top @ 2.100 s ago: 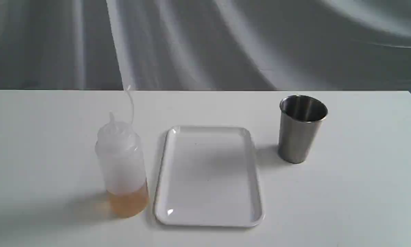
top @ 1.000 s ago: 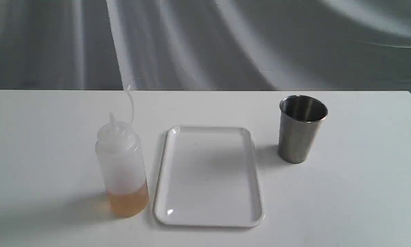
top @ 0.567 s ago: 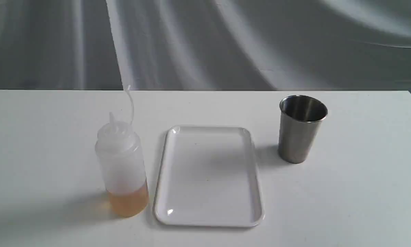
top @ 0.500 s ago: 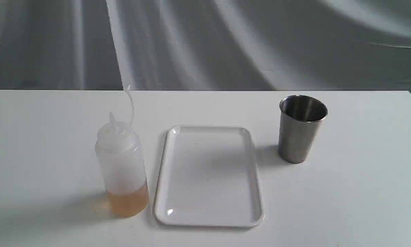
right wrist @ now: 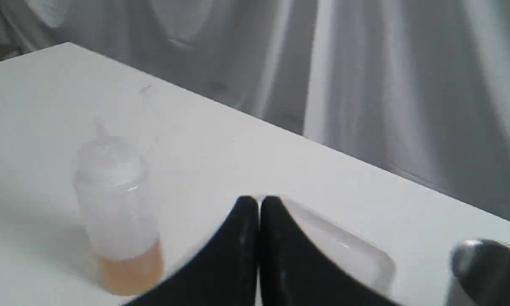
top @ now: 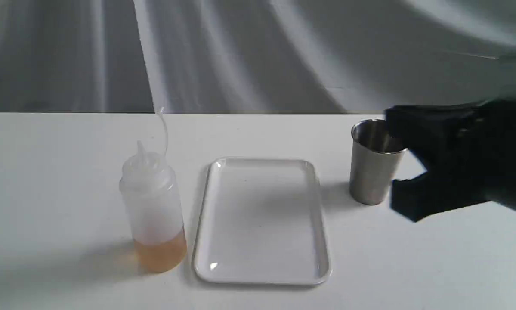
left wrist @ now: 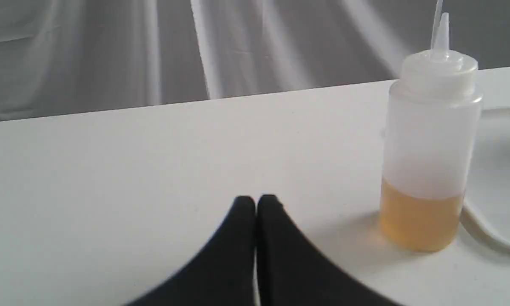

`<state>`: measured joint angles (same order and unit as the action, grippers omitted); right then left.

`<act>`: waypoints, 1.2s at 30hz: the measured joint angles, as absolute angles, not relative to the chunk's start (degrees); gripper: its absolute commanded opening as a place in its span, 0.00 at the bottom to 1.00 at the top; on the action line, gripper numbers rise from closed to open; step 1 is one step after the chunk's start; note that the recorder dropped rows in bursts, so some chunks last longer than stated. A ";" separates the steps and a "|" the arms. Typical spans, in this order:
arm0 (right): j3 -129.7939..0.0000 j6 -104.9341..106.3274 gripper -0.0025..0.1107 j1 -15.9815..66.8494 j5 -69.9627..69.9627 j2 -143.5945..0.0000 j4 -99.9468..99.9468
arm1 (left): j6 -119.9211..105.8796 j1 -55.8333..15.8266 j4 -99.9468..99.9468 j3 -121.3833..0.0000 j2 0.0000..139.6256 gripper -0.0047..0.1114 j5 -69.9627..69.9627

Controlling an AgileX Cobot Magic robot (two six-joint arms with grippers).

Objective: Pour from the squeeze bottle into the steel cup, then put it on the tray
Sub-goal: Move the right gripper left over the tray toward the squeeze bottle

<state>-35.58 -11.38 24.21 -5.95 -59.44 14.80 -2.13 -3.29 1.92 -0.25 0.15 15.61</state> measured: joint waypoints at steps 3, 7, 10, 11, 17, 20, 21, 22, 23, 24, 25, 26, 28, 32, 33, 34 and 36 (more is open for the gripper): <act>-36.98 -8.69 0.02 27.50 -10.45 -65.64 12.49 | -2.13 -3.29 1.92 -0.26 0.15 0.04 15.61; -38.65 -1.99 0.02 31.87 -14.63 -73.85 7.63 | -2.13 -3.29 1.92 -0.26 0.15 0.04 15.61; -39.07 1.77 0.02 34.55 -18.67 -79.44 4.09 | -2.13 -3.29 1.92 -0.26 0.15 0.04 15.61; -39.07 3.17 0.02 35.50 -20.73 -81.40 2.66 | -2.13 -3.29 1.92 -0.26 0.15 0.04 15.61; -39.07 11.41 0.02 38.90 -30.41 -92.69 -7.82 | -2.13 -3.29 1.92 -0.26 0.15 0.04 15.61; -39.07 13.48 0.02 40.07 -34.77 -97.80 -10.54 | -2.13 -3.29 1.92 -0.26 0.15 0.04 15.61; -39.07 13.79 0.02 40.37 -36.21 -99.47 -10.97 | -2.13 -3.29 1.92 -0.26 0.15 0.04 15.61; -39.07 13.90 0.02 40.65 -37.57 -101.05 -11.36 | -2.13 -3.29 1.92 -0.26 0.15 0.04 15.61; -39.07 14.00 0.02 40.71 -38.55 -102.26 -11.67 | -2.13 -3.29 1.92 -0.26 0.15 0.04 15.61; -39.15 14.00 0.02 40.85 -39.79 -103.67 -11.95 | -2.13 -3.29 1.92 -0.26 0.15 0.04 15.61; -39.29 14.00 0.02 41.01 -40.66 -105.25 -12.21 | -2.13 -3.29 1.92 -0.26 0.15 0.04 15.61; -39.65 14.00 0.02 41.10 -40.94 -106.26 -12.34 | -2.13 -3.29 1.92 -0.26 0.15 0.04 15.61; -41.02 13.80 0.02 41.10 -41.07 -108.25 -12.34 | -2.13 -3.29 1.92 -0.26 0.15 0.04 15.61; -44.60 12.61 0.02 41.55 -41.30 -110.86 -12.34 | -2.13 -3.29 1.92 -0.26 0.15 0.04 15.61; -45.90 12.20 0.02 42.03 -41.30 -111.58 -12.23 | -2.13 -3.29 1.92 -0.26 0.15 0.04 15.61; -46.65 12.05 0.02 42.33 -41.30 -111.88 -12.23 | -2.13 -3.29 1.92 -0.26 0.15 0.04 15.61; -47.72 11.93 0.02 42.95 -41.30 -112.52 -12.13 | -2.13 -3.29 1.92 -0.26 0.15 0.04 15.61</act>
